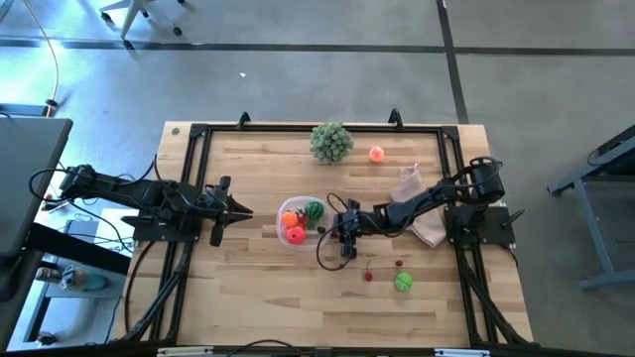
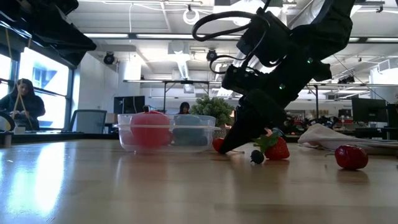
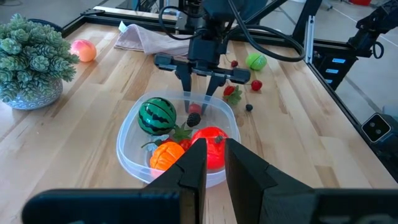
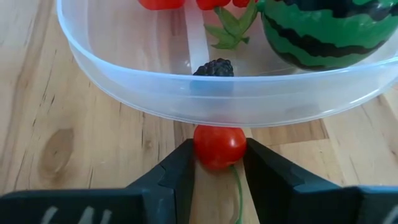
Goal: Pick and placing Produce into tupperware
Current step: Put the top red cherry into the transparent bin
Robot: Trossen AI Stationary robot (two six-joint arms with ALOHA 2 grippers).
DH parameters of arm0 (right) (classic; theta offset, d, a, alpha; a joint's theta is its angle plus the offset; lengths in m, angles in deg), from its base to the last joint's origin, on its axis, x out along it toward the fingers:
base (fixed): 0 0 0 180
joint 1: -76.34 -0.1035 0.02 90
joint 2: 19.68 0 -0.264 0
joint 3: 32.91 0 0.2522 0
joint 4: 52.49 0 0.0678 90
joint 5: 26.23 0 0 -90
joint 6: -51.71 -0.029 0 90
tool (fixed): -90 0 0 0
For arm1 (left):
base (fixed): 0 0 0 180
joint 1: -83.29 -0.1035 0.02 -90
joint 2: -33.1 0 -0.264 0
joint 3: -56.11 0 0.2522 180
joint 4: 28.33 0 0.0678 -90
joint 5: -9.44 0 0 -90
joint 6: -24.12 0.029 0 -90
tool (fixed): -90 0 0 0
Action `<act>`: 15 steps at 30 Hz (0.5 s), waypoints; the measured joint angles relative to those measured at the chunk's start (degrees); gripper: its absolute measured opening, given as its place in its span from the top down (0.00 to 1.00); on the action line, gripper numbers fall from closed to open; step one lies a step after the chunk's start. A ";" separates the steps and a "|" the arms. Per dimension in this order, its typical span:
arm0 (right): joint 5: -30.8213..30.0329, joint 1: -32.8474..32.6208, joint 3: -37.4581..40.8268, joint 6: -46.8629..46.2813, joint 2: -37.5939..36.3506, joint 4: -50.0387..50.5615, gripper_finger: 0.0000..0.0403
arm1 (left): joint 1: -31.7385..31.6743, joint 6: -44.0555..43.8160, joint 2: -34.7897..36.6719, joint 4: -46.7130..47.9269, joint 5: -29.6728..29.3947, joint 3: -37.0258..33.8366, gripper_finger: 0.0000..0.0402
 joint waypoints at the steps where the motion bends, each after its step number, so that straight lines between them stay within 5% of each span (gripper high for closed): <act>1: 0.30 0.01 0.00 0.01 0.00 -0.02 0.71 | 0.00 0.00 0.00 0.00 -0.01 0.00 0.88; 15: 4.04 -4.69 0.00 -0.28 -0.73 1.13 0.71 | -0.01 0.00 0.00 0.01 -0.01 0.00 0.88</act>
